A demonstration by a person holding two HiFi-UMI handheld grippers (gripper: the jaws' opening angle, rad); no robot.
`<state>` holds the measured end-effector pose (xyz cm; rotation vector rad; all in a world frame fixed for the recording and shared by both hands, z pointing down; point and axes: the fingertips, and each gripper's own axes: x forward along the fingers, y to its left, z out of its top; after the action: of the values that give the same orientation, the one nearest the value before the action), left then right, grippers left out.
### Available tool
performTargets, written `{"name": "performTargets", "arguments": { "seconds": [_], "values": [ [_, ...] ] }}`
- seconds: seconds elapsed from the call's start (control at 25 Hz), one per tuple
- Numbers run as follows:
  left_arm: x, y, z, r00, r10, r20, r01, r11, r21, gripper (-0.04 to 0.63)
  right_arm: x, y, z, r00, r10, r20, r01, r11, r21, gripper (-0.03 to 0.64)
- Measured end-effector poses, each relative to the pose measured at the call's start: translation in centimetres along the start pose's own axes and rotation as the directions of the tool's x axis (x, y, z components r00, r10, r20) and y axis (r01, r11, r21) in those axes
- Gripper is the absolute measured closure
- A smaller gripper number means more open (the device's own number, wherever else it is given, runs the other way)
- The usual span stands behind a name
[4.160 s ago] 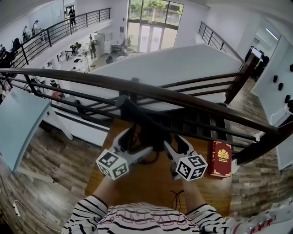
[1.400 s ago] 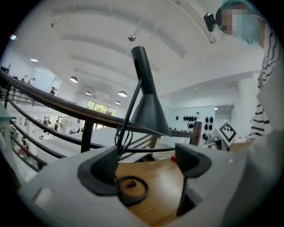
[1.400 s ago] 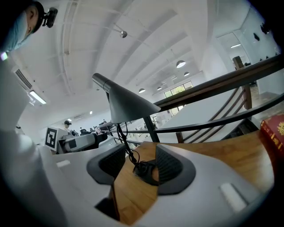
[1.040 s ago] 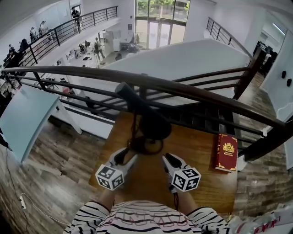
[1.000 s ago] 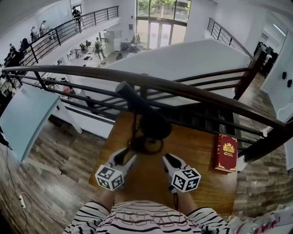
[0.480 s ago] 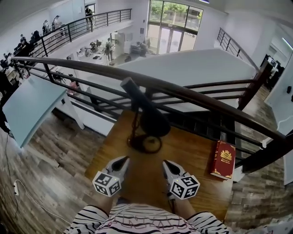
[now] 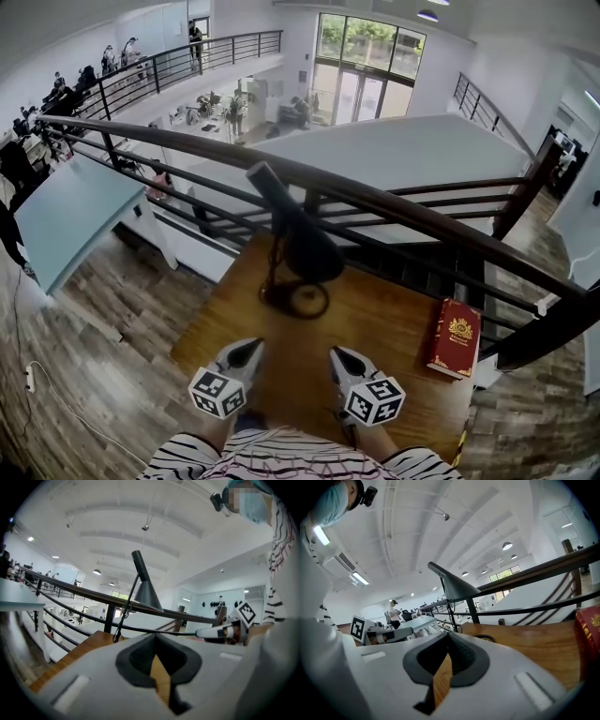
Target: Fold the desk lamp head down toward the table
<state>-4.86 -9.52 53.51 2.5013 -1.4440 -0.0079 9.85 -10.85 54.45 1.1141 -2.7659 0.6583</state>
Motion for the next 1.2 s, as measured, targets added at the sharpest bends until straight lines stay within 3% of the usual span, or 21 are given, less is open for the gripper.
{"name": "performTargets", "arguments": {
  "seconds": [0.4,1.2],
  "values": [
    [-1.6,-3.7,-1.6,1.000,-0.005,-0.014,0.005,0.999,0.032,0.594,-2.8,1.4,-1.7,1.000,0.024,-0.003,-0.024,0.999,-0.029,0.617],
    [-3.4,-6.6,-2.1,1.000,0.013,0.012,-0.013,0.999,0.049,0.594,-5.7,1.9,-2.5,1.000,0.022,0.004,-0.022,0.997,-0.074,0.617]
  ]
}}
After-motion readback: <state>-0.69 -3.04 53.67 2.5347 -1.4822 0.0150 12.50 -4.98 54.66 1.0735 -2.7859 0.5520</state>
